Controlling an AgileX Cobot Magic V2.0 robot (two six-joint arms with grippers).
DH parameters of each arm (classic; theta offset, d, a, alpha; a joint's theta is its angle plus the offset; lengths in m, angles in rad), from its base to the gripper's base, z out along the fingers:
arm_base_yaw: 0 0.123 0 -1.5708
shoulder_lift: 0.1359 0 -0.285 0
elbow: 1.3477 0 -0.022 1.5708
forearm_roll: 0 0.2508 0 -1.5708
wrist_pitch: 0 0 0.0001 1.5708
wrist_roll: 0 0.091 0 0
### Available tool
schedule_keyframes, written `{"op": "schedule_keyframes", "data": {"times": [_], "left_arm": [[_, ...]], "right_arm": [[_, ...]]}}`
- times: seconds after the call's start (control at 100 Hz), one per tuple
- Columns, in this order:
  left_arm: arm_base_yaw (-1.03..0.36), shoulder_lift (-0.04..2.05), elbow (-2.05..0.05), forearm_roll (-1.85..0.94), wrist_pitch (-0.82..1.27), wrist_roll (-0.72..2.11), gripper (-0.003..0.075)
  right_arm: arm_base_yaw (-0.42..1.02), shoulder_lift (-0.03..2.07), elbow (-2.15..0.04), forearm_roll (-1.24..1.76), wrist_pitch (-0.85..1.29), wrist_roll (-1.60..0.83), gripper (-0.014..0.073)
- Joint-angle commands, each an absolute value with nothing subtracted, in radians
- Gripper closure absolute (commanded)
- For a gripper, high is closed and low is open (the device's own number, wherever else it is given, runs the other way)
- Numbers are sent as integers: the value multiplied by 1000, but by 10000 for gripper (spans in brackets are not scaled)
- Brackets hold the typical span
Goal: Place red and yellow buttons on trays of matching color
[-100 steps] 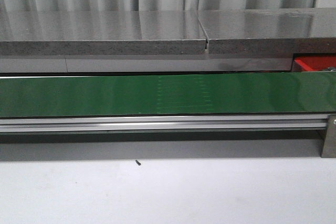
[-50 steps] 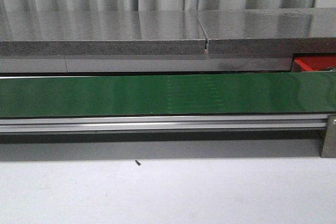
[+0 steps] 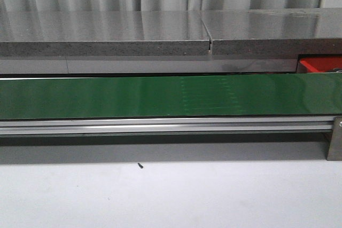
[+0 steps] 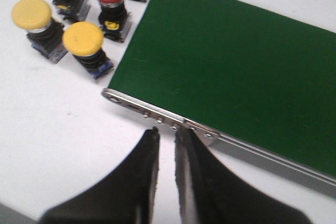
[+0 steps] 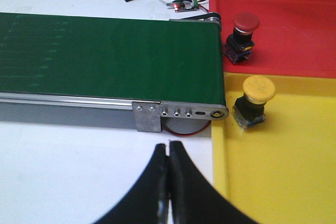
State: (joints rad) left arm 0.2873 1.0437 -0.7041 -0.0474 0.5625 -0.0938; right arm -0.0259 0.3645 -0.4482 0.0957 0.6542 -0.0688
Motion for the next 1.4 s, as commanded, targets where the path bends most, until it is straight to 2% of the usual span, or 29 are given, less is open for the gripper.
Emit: {"op": "schedule_keyframes", "data": {"times": [0.0,0.01,0.07,0.08,0.12,0.18,0.43,0.67,1.04,1.39], "left_arm": [[336,1101,-775,-59,525,-94,454],[348,1112,-784,-59,525,-94,403],[373,1156,-807,-59,525,-94,289],[384,1166,-817,-59,531,-94,247],[401,1198,-836,-59,542,-94,192],[436,1241,-873,-71,569,-98,151],[553,1446,-1074,-107,766,-98,155],[572,1640,-1253,-131,939,-98,188],[572,1818,-1436,-207,985,-167,188],[572,1903,-1487,-227,983,-230,188]], "right_arm": [[-24,369,-472,90,590,-72,708],[-24,369,-472,90,590,-72,708],[-24,369,-472,90,590,-72,708],[-24,369,-472,90,590,-72,708],[-24,369,-472,90,590,-72,708],[-24,369,-472,90,590,-72,708],[-24,369,-472,90,590,-72,708],[-24,369,-472,90,590,-72,708],[-24,369,-472,90,590,-72,708],[-24,369,-472,90,590,-72,708]]}}
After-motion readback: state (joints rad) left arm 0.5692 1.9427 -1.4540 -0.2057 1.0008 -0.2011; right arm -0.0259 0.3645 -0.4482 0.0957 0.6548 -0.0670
